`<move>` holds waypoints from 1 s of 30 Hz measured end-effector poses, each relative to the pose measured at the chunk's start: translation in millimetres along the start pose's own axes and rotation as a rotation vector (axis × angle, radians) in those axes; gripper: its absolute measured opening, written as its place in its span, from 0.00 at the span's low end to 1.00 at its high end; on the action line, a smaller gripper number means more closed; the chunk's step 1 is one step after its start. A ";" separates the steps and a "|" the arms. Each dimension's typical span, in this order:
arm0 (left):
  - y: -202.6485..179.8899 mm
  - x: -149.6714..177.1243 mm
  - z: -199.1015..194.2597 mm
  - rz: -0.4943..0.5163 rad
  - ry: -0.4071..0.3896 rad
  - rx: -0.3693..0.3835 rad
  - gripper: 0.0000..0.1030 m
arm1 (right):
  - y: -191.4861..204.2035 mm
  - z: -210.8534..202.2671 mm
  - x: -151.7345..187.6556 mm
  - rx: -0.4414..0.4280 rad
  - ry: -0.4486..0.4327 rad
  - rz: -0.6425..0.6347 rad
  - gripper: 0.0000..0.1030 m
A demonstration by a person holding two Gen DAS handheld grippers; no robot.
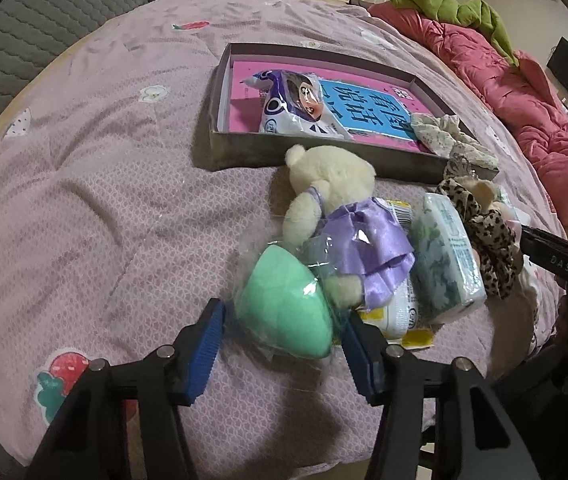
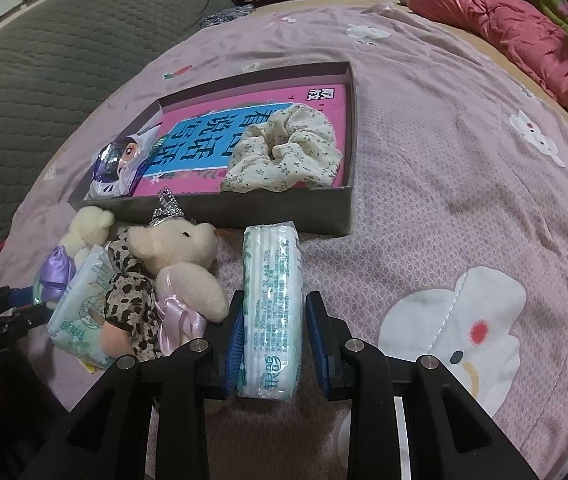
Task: Organize soft objects
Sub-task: 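Grasp the green ball in plastic with left tool while right tool grasps the tissue pack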
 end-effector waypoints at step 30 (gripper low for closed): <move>-13.0 -1.4 -30.7 0.118 -0.112 0.055 0.42 | -9.9 -12.7 -1.8 -0.024 -0.024 0.059 0.29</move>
Point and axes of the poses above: each gripper's, at about its wrist camera, not at the fingertips, and z roughly the way its jaws point, y to its left, x to its underside, the point moved 3 cm from there along z, roughly the way its jaws point, and after that the axes turned 3 degrees about -x, right-handed, at the moved point
